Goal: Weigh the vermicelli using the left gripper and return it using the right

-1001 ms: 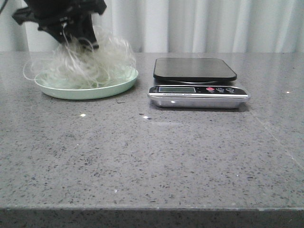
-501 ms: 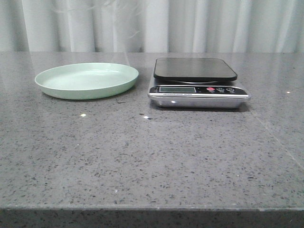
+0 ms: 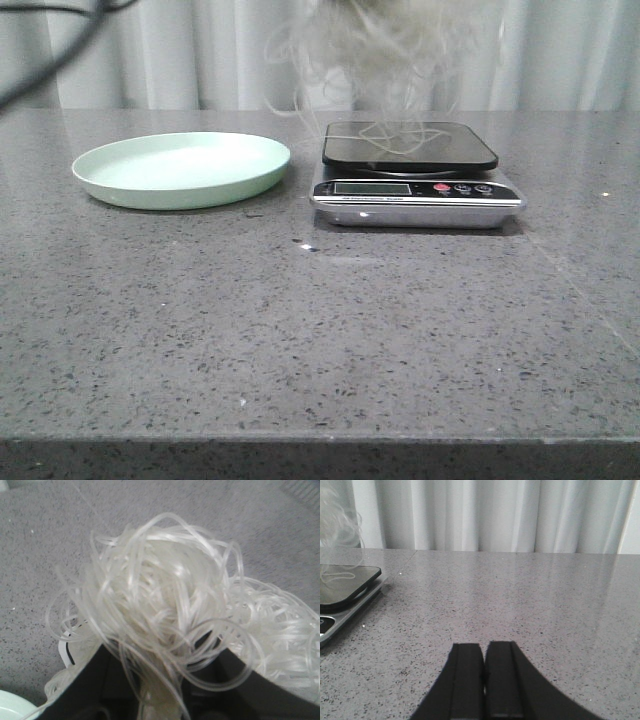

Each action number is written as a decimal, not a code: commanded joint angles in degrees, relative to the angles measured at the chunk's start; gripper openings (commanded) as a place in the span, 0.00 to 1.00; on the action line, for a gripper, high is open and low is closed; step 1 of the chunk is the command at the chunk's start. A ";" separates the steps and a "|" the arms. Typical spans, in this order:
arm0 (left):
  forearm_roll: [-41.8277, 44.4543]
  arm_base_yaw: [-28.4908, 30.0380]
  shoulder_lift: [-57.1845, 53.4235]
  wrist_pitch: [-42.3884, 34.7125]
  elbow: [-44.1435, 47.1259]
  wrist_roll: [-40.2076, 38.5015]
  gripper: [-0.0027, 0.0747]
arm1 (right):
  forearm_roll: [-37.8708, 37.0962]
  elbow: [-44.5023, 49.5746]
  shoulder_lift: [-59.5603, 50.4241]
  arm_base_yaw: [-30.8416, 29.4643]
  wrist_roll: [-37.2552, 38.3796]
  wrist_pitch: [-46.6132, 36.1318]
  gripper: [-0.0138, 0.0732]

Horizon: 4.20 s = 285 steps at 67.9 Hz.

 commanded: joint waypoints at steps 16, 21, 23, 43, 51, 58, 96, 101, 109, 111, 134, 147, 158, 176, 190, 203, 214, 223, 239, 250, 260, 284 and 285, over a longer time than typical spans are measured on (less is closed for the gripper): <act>-1.65 -0.55 2.00 -6.48 -2.19 0.03 0.21 | -0.01 -0.40 -0.87 -0.34 -0.31 -4.92 0.33; -1.65 -0.55 2.34 -6.48 -2.19 0.03 0.21 | -0.01 -0.40 -0.87 -0.34 -0.31 -4.92 0.33; -1.65 -0.55 2.34 -6.48 -2.19 0.03 0.21 | -0.01 -0.40 -0.87 -0.34 -0.31 -4.92 0.33; -1.65 -0.55 2.34 -6.48 -2.19 0.03 0.21 | -0.01 -0.40 -0.87 -0.34 -0.31 -4.92 0.33; -1.65 -0.55 2.34 -5.97 -2.19 0.03 0.21 | -0.01 -0.40 -0.87 -0.34 -0.31 -4.92 0.33; -1.65 -0.55 2.34 -5.12 -2.19 0.03 0.23 | -0.01 -0.40 -0.87 -0.34 -0.31 -4.92 0.33; -0.89 -0.42 0.19 -0.07 -4.76 0.03 0.77 | -0.01 -0.40 -0.87 -0.34 -0.31 -4.92 0.33; -0.07 -0.04 -0.65 0.76 -4.76 0.03 0.77 | -0.01 -0.40 -0.87 -0.34 -0.31 -4.92 0.33; 0.57 0.76 -2.89 2.21 -4.76 0.03 0.77 | -0.01 -0.40 -0.87 -0.34 -0.31 -4.92 0.33; 0.59 0.99 -3.32 2.48 -4.76 0.03 0.77 | -0.01 -0.40 -0.87 -0.34 -0.31 -4.92 0.33; 4.37 8.45 -13.75 7.28 -1.58 0.03 0.76 | -0.01 -0.40 -0.87 -0.34 -0.31 -4.92 0.33; 6.40 16.55 -24.72 4.78 9.62 0.03 0.62 | -0.01 -0.40 -0.87 -0.34 -0.31 -4.92 0.33; 8.23 24.46 -35.56 -0.11 22.02 0.03 0.50 | -0.01 -0.40 -0.87 -0.34 -0.31 -4.92 0.33; 13.50 32.69 -53.72 -11.15 42.51 0.03 0.24 | -0.01 -0.40 -0.87 -0.34 -0.31 -4.92 0.33; 13.96 32.95 -65.89 -19.82 57.84 0.51 0.21 | -0.02 -0.45 -0.87 -0.34 -0.31 -6.11 0.33; 13.59 32.95 -76.20 -24.03 69.45 0.51 0.21 | 1.64 -0.94 -0.87 -0.34 -0.31 -9.23 0.33; 13.46 32.95 -80.66 -25.34 73.69 0.51 0.21 | 5.88 -6.05 -0.87 -0.34 -0.31 -7.43 0.33; 13.46 32.95 -81.10 -26.18 73.94 0.51 0.21 | 5.94 -16.81 0.39 -0.34 -0.31 -0.09 0.33; 13.46 32.95 -81.10 -28.85 73.94 0.51 0.21 | 6.39 -37.58 16.93 0.01 -0.31 11.47 0.33; 13.46 32.95 -81.10 -29.16 73.94 0.51 0.21 | 8.93 -53.70 32.54 5.42 -0.53 20.60 0.33; 13.46 32.95 -81.10 -29.16 73.94 0.51 0.21 | 8.93 -65.01 45.07 14.25 -1.85 25.62 0.33; 13.46 32.95 -81.10 -29.16 73.94 0.51 0.21 | 8.93 -79.43 68.89 27.98 -10.54 26.06 0.73; 13.46 32.95 -81.10 -29.16 73.94 0.51 0.21 | 8.93 -79.81 70.10 27.98 -10.54 26.06 0.75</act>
